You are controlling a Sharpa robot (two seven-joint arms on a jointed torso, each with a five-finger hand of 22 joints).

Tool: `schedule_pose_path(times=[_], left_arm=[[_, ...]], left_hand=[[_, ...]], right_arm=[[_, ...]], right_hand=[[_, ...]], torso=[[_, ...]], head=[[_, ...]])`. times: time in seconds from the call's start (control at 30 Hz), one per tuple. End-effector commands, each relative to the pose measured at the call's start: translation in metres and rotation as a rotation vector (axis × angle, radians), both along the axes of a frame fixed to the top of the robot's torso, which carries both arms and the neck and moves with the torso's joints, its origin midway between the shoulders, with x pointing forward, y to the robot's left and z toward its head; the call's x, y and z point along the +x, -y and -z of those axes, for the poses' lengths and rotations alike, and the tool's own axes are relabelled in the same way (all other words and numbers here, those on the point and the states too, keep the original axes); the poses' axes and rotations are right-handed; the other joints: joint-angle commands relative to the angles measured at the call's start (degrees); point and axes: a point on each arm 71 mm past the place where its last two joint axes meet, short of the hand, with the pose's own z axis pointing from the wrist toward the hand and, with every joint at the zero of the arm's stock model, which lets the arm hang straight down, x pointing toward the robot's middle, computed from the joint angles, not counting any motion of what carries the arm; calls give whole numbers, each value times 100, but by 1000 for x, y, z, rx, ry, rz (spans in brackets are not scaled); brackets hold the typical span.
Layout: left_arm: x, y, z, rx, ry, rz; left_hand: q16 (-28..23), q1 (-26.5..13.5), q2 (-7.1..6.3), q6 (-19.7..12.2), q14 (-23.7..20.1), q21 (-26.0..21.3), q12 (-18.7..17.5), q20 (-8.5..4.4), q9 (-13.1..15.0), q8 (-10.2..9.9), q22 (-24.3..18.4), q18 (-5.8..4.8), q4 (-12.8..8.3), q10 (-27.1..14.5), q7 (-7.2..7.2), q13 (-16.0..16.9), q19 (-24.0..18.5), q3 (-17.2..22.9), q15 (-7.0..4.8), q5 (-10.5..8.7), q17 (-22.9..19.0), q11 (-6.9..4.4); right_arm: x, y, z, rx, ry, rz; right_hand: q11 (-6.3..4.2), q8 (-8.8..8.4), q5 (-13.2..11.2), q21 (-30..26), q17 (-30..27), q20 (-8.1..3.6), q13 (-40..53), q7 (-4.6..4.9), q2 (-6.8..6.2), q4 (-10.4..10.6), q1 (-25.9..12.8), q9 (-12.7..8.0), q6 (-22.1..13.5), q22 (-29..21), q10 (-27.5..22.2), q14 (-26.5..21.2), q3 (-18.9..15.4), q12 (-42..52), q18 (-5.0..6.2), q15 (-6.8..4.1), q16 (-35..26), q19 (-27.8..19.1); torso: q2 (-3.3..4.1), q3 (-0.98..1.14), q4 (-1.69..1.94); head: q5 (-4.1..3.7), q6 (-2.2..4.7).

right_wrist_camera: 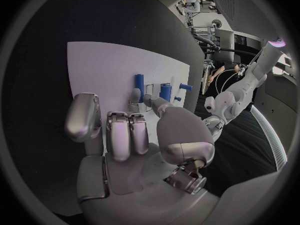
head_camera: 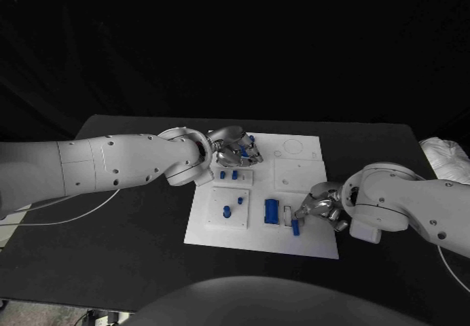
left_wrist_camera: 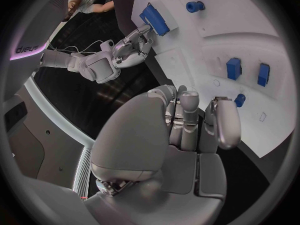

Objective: Assemble the parts on the task board

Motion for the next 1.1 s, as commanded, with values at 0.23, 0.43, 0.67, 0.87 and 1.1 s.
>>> schedule_pose_path(times=[0.23,0.43,0.67,0.87,1.1], left_arm=[[-2,2,2,7,-17,16],[-2,2,2,9,-21,16],[-2,2,3,11,-29,16],[-3,2,4,14,-35,16],[-3,3,5,21,-38,19]], left_hand=[[-9,66,10,29,-32,-20,18,11,6,25,1041,37,3,46,24,9,-41,35,18,30,-5,13],[-11,63,11,28,-33,-25,20,13,6,25,1040,38,7,44,27,11,-43,36,20,29,-8,16],[-11,63,11,28,-33,-25,20,13,6,25,1040,38,7,44,27,11,-43,36,20,29,-8,16],[-14,60,13,26,-35,-23,22,14,6,25,1041,37,11,43,29,12,-42,37,21,27,-15,17],[-14,60,13,26,-35,-23,22,14,6,25,1041,37,11,43,29,12,-42,37,21,27,-15,17]], right_arm=[[-5,16,11,-74,14,12],[-5,18,10,-80,37,10],[-6,18,7,-130,107,-39],[-7,14,5,-164,151,-84],[-7,10,5,-182,169,-109]], right_hand=[[-20,-130,-327,-51,953,-45,1510,72,-33,-77,83,34,-49,833,605,464,42,22,62,-29,-43,-9],[-11,-152,-518,-66,957,-38,1510,84,-35,-105,100,52,-88,832,605,466,45,22,63,-21,-39,-9],[-18,-22,-1290,-27,1033,-38,1510,73,-88,-136,121,267,-76,844,605,485,-100,22,57,-24,19,20],[-28,139,-1824,-9,1051,-46,1510,61,-128,-59,47,529,-104,849,605,489,-311,22,54,-34,35,39],[-29,162,-1895,-27,1035,-48,1510,58,-129,-38,32,579,-110,845,605,486,-357,22,57,-35,25,38]], torso=[[8,5,-2],[0,0,0],[1,0,0],[-2,-6,-1],[-6,-10,2]], head=[[5,0],[11,0],[9,0],[4,0],[-6,0]])
